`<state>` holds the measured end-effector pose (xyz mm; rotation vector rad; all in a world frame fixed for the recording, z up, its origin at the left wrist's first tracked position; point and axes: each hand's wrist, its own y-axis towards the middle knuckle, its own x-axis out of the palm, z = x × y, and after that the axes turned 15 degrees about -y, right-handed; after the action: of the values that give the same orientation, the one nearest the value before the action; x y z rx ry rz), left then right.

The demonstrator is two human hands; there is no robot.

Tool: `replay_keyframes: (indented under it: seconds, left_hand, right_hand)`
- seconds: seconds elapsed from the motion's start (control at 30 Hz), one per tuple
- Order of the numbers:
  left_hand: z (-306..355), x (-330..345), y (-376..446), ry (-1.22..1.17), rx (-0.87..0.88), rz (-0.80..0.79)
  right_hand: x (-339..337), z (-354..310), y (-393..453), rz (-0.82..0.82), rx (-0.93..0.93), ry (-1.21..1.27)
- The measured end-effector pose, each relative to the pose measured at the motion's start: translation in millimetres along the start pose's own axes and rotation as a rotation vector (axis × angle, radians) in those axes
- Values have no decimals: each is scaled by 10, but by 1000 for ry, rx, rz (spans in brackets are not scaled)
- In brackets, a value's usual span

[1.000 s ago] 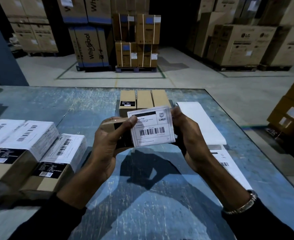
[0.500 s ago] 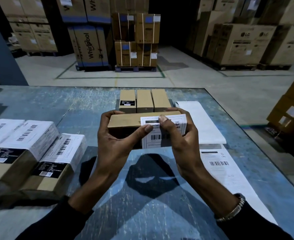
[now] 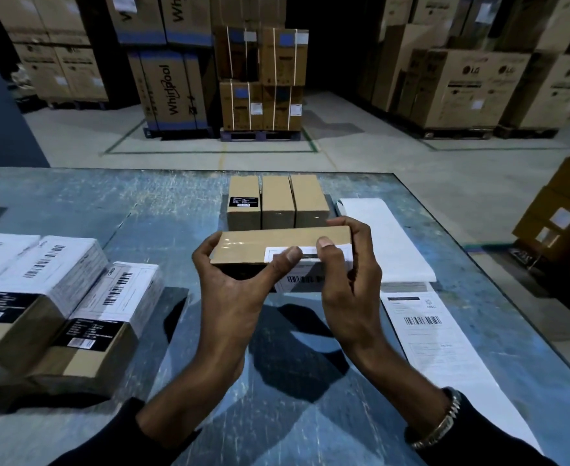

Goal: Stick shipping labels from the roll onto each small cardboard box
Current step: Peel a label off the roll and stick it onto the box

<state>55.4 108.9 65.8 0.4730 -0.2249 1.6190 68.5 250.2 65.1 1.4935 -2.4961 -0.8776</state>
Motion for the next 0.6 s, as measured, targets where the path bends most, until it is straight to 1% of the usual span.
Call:
replay_keyframes:
  seconds: [0.17,0.33,0.4,0.47,0.53,0.6]
  left_hand:
    - [-36,46,-59,-40,-52,47]
    - [-49,11,4,-73,-75,132]
    - [-52,-3,33,-95,-74,156]
    - [-45,2,35,-113,-46,158]
    - [-18,9,11,-118,7,133]
    - [1,27,-15,-53,49,96]
  right_hand:
    - [-19,57,25,-42,80,-29]
    - [-10,65,57,-102,172,25]
    - [11,33,26,-132,160,19]
    - [28,-15,-12,-157,105,8]
    - [52,-42,-40,-158,45,-16]
    - [70,-23,-64,-153,10,-39]
